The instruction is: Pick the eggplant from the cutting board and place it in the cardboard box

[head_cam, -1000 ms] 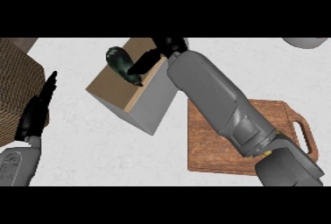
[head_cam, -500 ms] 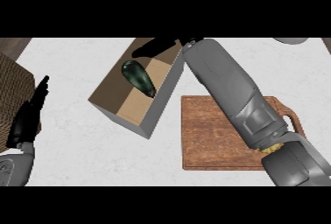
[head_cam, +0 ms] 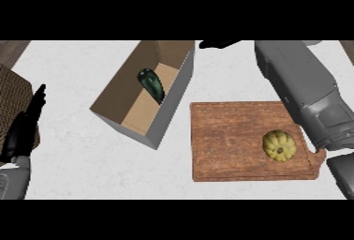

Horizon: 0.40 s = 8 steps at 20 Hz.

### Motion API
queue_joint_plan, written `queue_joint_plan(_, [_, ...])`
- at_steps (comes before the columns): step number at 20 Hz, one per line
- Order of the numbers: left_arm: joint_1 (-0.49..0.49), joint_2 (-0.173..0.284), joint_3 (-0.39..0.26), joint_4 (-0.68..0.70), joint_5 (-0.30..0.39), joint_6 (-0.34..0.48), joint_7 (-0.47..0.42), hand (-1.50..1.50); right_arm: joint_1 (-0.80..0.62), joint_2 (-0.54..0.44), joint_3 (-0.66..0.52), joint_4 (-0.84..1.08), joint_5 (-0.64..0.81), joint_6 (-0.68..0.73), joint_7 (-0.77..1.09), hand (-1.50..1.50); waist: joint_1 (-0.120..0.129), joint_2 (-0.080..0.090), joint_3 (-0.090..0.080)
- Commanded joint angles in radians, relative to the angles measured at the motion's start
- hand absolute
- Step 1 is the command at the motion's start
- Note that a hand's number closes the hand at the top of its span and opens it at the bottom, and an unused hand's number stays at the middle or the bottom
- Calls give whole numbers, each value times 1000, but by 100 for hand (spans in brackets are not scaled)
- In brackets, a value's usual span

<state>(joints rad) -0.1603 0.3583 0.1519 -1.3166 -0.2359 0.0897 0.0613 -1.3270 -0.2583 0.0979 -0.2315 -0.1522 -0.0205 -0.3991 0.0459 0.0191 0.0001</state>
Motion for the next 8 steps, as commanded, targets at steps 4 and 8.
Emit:
queue_joint_plan(4, [36, -2, 3, -19, 0, -6, -22, 0, 38, -182, -15, 53, 21, 189, -74, -150, 2, 0, 1])
queue_joint_plan(8, [-6, -24, 0, 42, -8, 10, -50, 0, 78, -246, 23, 80, 73, 287, -143, -150, 5, 9, 1])
